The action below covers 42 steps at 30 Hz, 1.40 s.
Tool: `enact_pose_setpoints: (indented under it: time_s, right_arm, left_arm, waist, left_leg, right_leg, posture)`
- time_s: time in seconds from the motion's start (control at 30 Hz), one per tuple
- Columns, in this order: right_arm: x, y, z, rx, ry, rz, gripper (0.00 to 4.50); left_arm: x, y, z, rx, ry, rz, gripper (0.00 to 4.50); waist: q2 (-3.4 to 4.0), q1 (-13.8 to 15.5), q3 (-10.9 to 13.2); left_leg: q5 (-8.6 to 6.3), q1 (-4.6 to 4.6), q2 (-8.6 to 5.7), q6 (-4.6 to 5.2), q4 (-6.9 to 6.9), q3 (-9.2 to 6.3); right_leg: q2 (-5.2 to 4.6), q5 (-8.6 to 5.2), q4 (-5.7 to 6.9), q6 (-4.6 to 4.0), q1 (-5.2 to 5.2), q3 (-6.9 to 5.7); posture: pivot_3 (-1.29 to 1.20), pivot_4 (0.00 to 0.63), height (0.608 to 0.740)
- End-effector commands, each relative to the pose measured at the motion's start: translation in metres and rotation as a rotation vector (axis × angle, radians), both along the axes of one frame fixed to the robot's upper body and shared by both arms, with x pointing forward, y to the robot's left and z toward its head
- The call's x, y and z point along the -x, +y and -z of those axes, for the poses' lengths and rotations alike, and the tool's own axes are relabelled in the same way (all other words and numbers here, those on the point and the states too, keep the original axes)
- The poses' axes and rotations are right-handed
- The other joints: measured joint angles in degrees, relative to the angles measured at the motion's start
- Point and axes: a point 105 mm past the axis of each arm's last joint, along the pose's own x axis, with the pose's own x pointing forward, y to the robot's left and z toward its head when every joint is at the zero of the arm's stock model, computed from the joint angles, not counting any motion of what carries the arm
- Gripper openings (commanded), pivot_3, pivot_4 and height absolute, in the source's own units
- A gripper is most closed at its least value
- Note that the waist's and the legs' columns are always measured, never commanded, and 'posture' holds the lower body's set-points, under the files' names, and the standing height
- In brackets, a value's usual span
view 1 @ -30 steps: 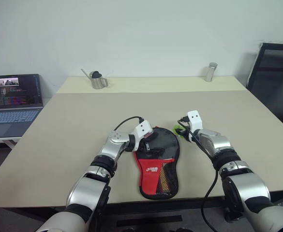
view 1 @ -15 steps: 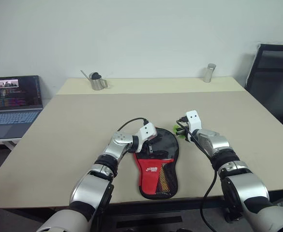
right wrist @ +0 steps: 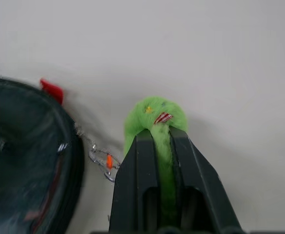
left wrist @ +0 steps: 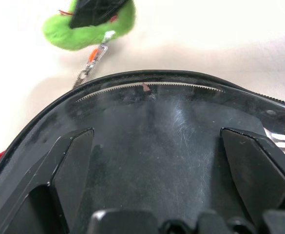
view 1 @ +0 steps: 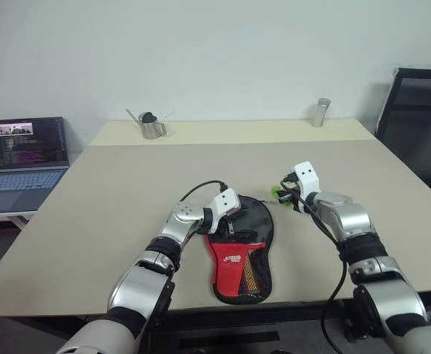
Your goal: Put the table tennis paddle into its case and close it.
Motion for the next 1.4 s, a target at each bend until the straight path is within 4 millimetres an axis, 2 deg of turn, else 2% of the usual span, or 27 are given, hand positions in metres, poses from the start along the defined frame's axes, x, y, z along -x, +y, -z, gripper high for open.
enact_pose_setpoints:
  time_s: [0.03, 0.23, 0.6, 0.97, 1.4]
  right_arm:
    - [0.009, -0.007, -0.019, 0.017, -0.048, -0.004, 0.02]
    - [0.028, -0.014, -0.019, 0.045, -0.033, -0.012, 0.02]
    - [0.059, -0.039, -0.031, 0.075, -0.024, 0.012, 0.02]
    - [0.108, -0.033, -0.028, 0.061, 0.047, -0.028, 0.02]
    - [0.177, -0.018, -0.002, 0.008, 0.222, -0.079, 0.02]
  left_arm:
    - [0.015, 0.009, 0.041, -0.129, 0.107, 0.011, 4.50]
    - [0.018, 0.006, 0.043, -0.121, 0.124, 0.031, 4.50]
    - [0.018, 0.008, 0.044, -0.136, 0.132, 0.035, 4.50]
    - [0.024, -0.003, 0.048, -0.137, 0.154, 0.074, 4.50]
    - [0.031, -0.014, 0.053, -0.142, 0.170, 0.107, 4.50]
  waist:
    - [0.00, 0.1, 0.0]
    - [0.04, 0.2, 0.0]
    - [0.03, 0.4, 0.0]
    - [0.03, 0.9, 0.0]
    - [0.10, 1.8, -0.3]
  left_leg:
    - [0.00, -0.01, 0.00, 0.00, 0.00, -0.01]
    - [-0.01, -0.02, 0.00, 0.00, 0.00, -0.02]
    - [-0.03, -0.05, -0.01, 0.01, -0.02, -0.07]
    - [-0.12, -0.13, -0.01, 0.05, -0.02, -0.11]
    - [-0.33, -0.25, -0.02, 0.11, -0.03, -0.24]
  right_leg:
    - [0.00, 0.00, -0.02, 0.00, 0.00, -0.01]
    - [-0.01, -0.01, -0.06, 0.00, 0.01, -0.04]
    - [-0.04, -0.04, -0.13, 0.00, 0.02, -0.09]
    - [-0.08, -0.10, -0.26, 0.07, 0.04, -0.12]
    - [-0.10, -0.12, -0.77, 0.13, 0.22, -0.22]
  posture:
    - [0.00, 0.150, 0.740]
    - [0.00, 0.150, 0.740]
    - [0.00, 0.150, 0.740]
    - [0.00, 0.150, 0.740]
    - [0.00, 0.150, 0.740]
